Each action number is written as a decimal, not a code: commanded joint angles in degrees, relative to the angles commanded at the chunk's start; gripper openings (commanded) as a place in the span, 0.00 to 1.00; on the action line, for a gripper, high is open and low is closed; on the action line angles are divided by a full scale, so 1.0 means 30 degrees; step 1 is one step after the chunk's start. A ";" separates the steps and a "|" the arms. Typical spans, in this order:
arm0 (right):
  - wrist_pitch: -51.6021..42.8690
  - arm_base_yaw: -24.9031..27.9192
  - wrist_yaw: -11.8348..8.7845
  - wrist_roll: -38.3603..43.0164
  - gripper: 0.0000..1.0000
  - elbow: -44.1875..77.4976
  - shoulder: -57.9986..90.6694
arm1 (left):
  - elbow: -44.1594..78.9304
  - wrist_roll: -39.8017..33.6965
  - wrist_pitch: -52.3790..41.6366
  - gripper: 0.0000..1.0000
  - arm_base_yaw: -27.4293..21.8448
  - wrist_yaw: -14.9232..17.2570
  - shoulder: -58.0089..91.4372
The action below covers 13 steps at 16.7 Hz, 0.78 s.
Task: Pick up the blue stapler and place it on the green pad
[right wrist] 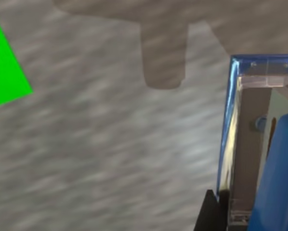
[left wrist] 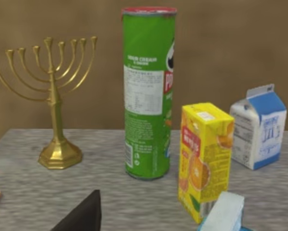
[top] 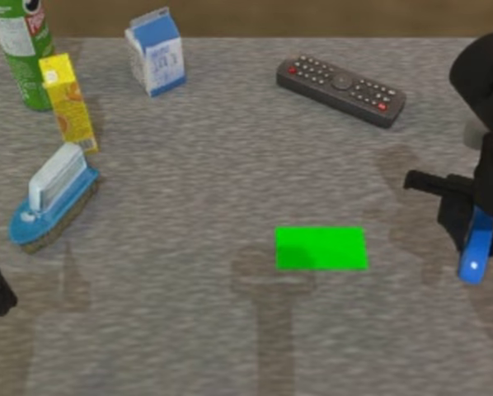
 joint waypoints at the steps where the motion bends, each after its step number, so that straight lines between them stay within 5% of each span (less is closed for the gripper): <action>1: -0.0010 0.0008 0.0000 0.0027 0.00 0.0022 0.0017 | 0.0000 0.0000 0.0000 1.00 0.0000 0.0000 0.0000; 7: -0.1316 0.0966 -0.0018 0.4362 0.00 0.3054 0.2203 | 0.0000 0.0000 0.0000 1.00 0.0000 0.0000 0.0000; 13: -0.3657 0.2674 -0.0094 1.5186 0.00 0.8404 0.6031 | 0.0000 0.0000 0.0000 1.00 0.0000 0.0000 0.0000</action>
